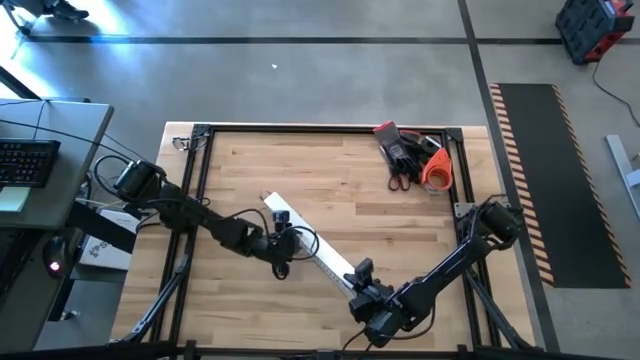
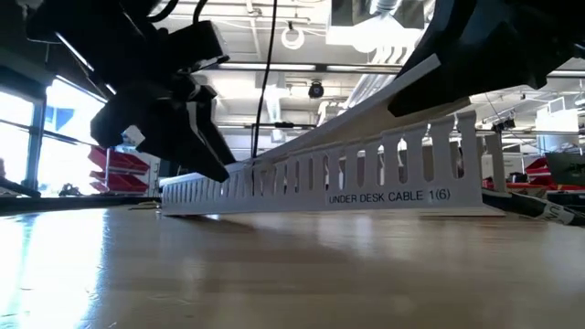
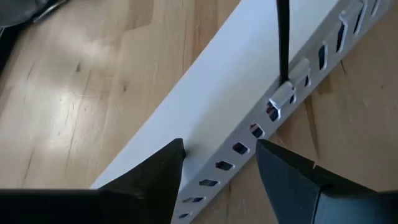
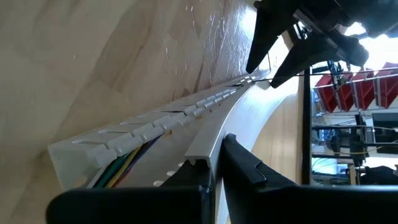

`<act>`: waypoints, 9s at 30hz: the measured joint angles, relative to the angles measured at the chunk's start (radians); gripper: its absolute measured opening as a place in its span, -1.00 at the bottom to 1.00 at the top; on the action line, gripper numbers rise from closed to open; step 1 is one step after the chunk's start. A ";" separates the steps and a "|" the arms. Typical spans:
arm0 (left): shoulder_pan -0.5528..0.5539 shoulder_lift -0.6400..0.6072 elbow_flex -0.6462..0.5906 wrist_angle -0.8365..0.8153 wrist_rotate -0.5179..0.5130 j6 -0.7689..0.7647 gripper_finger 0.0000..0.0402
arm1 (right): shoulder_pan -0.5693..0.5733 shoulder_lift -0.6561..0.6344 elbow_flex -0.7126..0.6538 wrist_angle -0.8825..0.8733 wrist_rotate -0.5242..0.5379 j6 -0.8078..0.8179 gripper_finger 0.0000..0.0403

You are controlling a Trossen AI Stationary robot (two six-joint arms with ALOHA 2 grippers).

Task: Ziptie cables
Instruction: Close the white cable duct

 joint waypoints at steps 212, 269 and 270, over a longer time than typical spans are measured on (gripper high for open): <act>-0.280 0.255 0.185 0.430 -0.613 0.349 -1.00 | 0.004 -0.040 -0.277 0.241 -0.013 0.228 -1.00; -0.387 0.040 0.324 -0.259 -0.321 -0.237 0.11 | -0.003 -0.001 -0.271 0.406 0.270 -0.385 -1.00; -0.393 0.039 0.324 -0.308 -0.288 -0.307 0.11 | -0.001 -0.001 -0.271 0.399 0.265 -0.376 -1.00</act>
